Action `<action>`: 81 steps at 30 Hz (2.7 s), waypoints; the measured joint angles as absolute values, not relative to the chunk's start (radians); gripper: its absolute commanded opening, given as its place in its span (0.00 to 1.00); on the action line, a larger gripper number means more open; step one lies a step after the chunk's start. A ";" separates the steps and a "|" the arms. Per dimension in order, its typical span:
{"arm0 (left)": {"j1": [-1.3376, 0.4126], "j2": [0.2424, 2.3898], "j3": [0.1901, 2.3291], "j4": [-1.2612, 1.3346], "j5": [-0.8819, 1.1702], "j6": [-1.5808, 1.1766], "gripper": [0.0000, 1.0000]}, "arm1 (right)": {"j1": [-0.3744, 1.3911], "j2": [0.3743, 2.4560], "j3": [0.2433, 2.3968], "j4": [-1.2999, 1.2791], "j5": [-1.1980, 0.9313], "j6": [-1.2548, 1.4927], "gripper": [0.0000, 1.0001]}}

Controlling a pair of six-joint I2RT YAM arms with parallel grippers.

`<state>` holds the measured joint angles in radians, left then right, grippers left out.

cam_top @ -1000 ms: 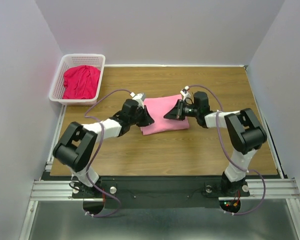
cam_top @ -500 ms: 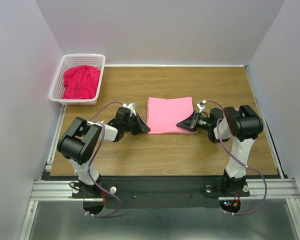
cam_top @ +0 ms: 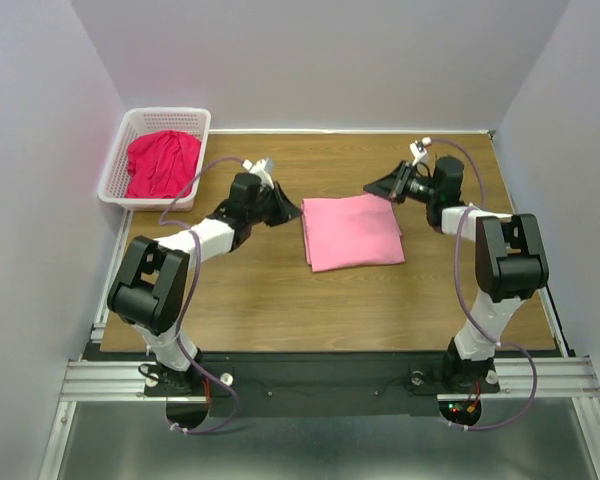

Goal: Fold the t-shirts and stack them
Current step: Fold the tshirt, then neatly place the folded tshirt to the corner

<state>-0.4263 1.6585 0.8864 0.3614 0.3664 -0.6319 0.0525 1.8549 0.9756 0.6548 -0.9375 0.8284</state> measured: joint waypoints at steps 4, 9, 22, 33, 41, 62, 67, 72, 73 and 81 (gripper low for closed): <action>-0.425 1.710 1.079 0.381 0.371 -0.599 0.11 | 0.052 1.881 1.114 0.601 -0.916 0.801 0.01; -0.425 1.903 1.264 0.425 0.400 -0.579 0.10 | 0.051 2.029 1.229 0.554 -0.889 0.799 0.01; -0.404 2.178 1.324 0.439 0.451 -0.590 0.06 | -0.032 2.281 1.284 0.482 -0.854 0.809 0.01; -0.355 2.165 1.283 0.473 0.494 -0.581 0.17 | -0.047 2.252 1.259 0.465 -0.867 0.801 0.02; -0.344 1.945 1.285 0.185 0.356 -0.424 0.62 | -0.059 1.942 1.261 0.124 -0.751 0.667 0.51; -0.339 1.233 0.783 -0.084 -0.164 -0.243 0.97 | 0.044 1.760 1.203 -0.488 -0.350 0.241 0.64; -0.339 1.213 0.731 -0.044 -0.197 -0.230 0.97 | 0.088 1.860 1.248 -0.497 -0.321 0.211 0.62; -0.339 1.213 0.728 0.002 -0.212 -0.218 0.97 | 0.128 1.920 1.304 -0.507 -0.291 0.198 0.56; -0.339 1.213 0.728 0.012 -0.215 -0.216 0.97 | 0.135 1.926 1.311 -0.506 -0.289 0.197 0.52; -0.339 1.213 0.728 0.030 -0.226 -0.205 0.97 | 0.152 1.946 1.322 -0.504 -0.235 0.172 0.04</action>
<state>-0.3389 1.2133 0.7280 0.0303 -0.2256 -0.2054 0.1520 1.9457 1.3220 -0.5037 -0.2352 0.1719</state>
